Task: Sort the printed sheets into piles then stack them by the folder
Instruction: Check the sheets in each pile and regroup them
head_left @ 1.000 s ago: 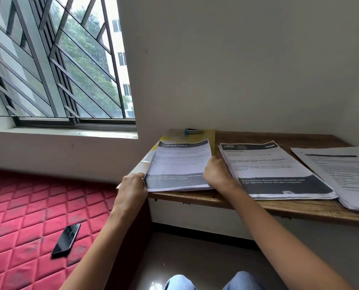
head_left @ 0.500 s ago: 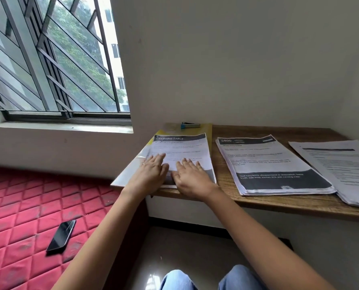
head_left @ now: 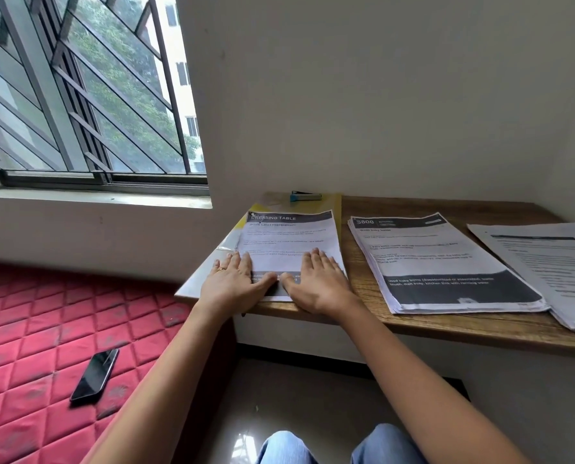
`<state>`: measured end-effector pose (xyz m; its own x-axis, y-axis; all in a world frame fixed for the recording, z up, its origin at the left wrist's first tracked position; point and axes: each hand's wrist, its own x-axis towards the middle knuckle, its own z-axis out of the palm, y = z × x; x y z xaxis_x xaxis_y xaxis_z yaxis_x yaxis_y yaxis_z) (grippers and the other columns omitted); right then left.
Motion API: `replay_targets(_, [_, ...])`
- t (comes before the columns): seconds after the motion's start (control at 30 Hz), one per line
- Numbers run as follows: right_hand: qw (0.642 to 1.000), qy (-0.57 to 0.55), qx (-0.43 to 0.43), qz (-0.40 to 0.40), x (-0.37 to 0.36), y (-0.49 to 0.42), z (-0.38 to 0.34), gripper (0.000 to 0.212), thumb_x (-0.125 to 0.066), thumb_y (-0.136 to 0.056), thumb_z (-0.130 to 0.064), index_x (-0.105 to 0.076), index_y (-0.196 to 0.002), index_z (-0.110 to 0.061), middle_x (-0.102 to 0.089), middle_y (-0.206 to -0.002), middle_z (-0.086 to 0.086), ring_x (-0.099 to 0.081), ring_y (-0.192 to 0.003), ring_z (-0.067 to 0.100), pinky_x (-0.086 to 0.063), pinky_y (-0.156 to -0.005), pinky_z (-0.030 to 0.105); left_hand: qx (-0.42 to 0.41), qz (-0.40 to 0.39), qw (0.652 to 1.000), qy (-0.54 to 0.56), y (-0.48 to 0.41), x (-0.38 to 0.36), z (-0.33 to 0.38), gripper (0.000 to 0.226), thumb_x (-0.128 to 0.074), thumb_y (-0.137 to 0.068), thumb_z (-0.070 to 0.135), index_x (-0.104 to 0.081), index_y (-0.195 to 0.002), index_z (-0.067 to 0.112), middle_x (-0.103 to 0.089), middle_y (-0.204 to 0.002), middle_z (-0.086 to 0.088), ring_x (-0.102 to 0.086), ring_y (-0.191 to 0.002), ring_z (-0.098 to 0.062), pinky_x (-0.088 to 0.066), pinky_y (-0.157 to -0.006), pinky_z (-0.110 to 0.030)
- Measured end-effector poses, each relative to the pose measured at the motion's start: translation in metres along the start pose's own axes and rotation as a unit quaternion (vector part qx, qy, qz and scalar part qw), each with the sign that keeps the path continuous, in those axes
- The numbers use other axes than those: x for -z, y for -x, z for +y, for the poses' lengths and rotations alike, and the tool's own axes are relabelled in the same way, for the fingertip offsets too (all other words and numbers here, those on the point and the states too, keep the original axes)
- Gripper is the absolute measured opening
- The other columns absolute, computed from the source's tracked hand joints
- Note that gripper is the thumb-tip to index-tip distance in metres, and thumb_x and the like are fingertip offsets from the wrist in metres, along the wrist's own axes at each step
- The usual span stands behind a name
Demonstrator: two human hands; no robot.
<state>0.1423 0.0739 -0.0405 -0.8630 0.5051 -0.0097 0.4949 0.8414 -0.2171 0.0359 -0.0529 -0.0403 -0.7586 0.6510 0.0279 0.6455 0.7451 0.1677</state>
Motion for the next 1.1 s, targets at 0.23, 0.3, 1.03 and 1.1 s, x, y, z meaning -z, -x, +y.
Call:
replay_targets(0.23, [0.998, 0.001, -0.055, 0.003, 0.003, -0.002, 0.006, 0.065, -0.015, -0.1, -0.04, 0.003, -0.151, -0.003, 0.009, -0.158, 0.015, 0.008, -0.147, 0.023, 0.008, -0.118, 0.035, 0.0, -0.002, 1.0, -0.006, -0.001, 0.0, -0.002, 0.084, -0.022, -0.095, 0.063, -0.003, -0.153, 0.006, 0.0, -0.161, -0.01, 0.003, -0.149, -0.016, 0.006, -0.119, -0.032])
replay_targets(0.3, [0.997, 0.009, -0.079, -0.007, 0.005, -0.003, 0.003, 0.066, -0.015, -0.1, -0.04, 0.002, -0.15, 0.0, 0.008, -0.158, 0.017, 0.007, -0.147, 0.025, 0.008, -0.118, 0.036, 0.001, -0.001, 1.0, -0.009, -0.001, 0.0, -0.001, 0.084, -0.023, -0.095, 0.062, -0.003, -0.154, 0.006, 0.0, -0.161, -0.011, 0.003, -0.149, -0.017, 0.006, -0.118, -0.032])
replay_targets(1.03, [0.998, -0.011, -0.057, 0.028, 0.006, -0.065, 0.026, 0.058, -0.013, -0.101, -0.034, -0.001, -0.152, -0.009, 0.004, -0.16, 0.008, 0.002, -0.147, 0.02, 0.004, -0.118, 0.035, 0.022, -0.041, 0.999, -0.011, -0.014, 0.007, 0.003, 0.069, -0.024, -0.093, 0.044, -0.026, -0.145, -0.001, -0.019, -0.157, -0.02, -0.01, -0.148, -0.026, 0.003, -0.119, -0.046])
replay_targets(1.1, [0.998, -0.009, -0.056, 0.031, 0.005, -0.067, 0.025, 0.059, -0.014, -0.101, -0.033, -0.001, -0.152, -0.008, 0.004, -0.16, 0.009, 0.002, -0.147, 0.02, 0.004, -0.118, 0.035, 0.034, -0.031, 0.998, -0.051, -0.026, 0.015, 0.013, 0.066, -0.027, -0.091, 0.042, -0.037, -0.138, -0.003, -0.03, -0.152, -0.022, -0.012, -0.147, -0.03, 0.007, -0.117, -0.05])
